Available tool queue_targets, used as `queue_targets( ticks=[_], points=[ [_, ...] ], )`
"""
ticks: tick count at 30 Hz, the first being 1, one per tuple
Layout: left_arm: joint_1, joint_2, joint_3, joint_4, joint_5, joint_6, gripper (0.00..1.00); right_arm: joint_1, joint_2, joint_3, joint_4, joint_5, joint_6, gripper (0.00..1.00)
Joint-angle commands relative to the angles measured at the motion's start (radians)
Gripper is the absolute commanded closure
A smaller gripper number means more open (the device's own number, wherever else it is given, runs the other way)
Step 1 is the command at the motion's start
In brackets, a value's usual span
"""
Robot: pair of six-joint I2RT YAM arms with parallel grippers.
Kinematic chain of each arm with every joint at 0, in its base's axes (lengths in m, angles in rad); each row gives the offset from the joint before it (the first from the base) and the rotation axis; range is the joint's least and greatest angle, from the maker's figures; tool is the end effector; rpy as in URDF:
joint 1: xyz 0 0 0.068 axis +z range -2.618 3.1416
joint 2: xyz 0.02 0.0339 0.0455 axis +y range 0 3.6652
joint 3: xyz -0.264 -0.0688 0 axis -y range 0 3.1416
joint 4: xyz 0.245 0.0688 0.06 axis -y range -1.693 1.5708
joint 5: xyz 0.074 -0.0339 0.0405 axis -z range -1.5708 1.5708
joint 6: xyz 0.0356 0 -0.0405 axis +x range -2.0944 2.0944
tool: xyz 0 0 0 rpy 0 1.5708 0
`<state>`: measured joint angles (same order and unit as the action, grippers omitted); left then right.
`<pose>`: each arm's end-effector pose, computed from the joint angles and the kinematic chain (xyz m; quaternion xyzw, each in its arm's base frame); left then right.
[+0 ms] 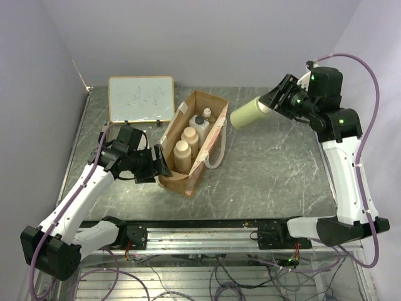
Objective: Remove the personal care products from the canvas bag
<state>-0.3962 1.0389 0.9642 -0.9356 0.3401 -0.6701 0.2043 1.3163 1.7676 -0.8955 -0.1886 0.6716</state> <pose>0.1726 -0.0851 0.2915 -0.0829 0.9446 -0.2786 0.1521 0.2398 0.0565 0.4830 0.1460 0.8305 0.2975 0.4477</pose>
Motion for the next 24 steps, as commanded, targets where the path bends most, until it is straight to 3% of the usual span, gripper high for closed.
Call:
queue_targets(
  ticks=[1,8,12,16,24],
  points=[
    [-0.006,0.017,0.054,-0.062,-0.033,0.040,0.18,0.001,-0.091,-0.047,-0.027,0.195,-0.155,1.00],
    [-0.006,0.047,0.101,-0.074,-0.075,0.069,0.18,0.002,-0.203,-0.434,0.153,0.308,-0.293,1.00],
    [-0.006,0.055,0.103,-0.059,-0.074,0.073,0.18,0.003,-0.214,-0.571,0.250,0.322,-0.340,1.00],
    [-0.006,0.073,0.111,-0.056,-0.078,0.084,0.18,0.003,-0.162,-0.609,0.322,0.345,-0.388,1.00],
    [-0.006,0.115,0.172,-0.095,-0.095,0.114,0.18,-0.008,0.038,-0.530,0.456,0.410,-0.480,1.00]
  ],
)
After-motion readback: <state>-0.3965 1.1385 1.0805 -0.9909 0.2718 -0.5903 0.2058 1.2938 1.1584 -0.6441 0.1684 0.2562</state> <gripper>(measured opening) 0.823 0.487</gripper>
